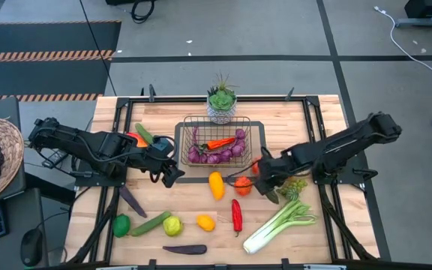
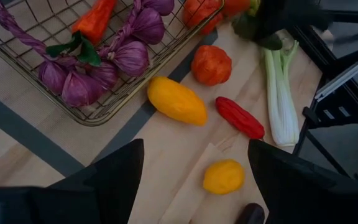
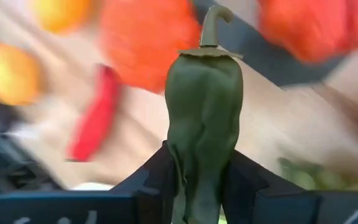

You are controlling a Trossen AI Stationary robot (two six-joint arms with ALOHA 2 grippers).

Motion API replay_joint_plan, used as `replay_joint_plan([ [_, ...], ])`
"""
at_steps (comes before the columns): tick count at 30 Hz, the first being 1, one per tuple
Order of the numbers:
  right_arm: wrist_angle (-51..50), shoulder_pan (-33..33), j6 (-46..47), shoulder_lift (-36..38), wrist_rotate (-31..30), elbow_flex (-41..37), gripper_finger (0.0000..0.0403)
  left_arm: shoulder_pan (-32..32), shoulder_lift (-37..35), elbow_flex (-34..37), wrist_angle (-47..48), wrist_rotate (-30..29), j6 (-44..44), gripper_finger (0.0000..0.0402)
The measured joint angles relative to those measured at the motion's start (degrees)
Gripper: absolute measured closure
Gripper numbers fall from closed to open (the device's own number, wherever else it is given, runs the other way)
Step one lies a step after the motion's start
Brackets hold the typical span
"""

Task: Build produce basket
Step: Put the green chili pepper into the wire basket

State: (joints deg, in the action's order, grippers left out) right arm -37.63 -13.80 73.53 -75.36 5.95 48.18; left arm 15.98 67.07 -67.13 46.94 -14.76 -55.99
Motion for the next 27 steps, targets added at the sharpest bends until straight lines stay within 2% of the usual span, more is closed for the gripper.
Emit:
replay_joint_plan([
  [6,0.46,2.29,-5.95,4.31,-6.67,7.42,0.0295,-0.02,0.00,0.00,-0.09,0.00,-0.22,0.0109],
  [12,0.78,9.35,-20.04,1.91,-12.92,16.73,0.0295,-0.01,0.01,0.00,-0.18,0.01,-0.37,0.0109],
  [19,0.56,19.36,-36.76,-7.35,-10.50,24.69,0.0293,-0.02,0.02,0.00,-2.99,0.02,-0.70,0.0109],
  [23,0.68,23.39,-39.12,-11.75,-6.11,26.94,0.0277,-0.02,0.02,0.00,-3.06,0.00,-0.79,0.0109],
  [27,0.94,25.56,-39.53,-14.33,-2.96,27.56,0.0233,-0.01,0.02,0.00,-3.03,0.00,-0.41,0.0109],
])
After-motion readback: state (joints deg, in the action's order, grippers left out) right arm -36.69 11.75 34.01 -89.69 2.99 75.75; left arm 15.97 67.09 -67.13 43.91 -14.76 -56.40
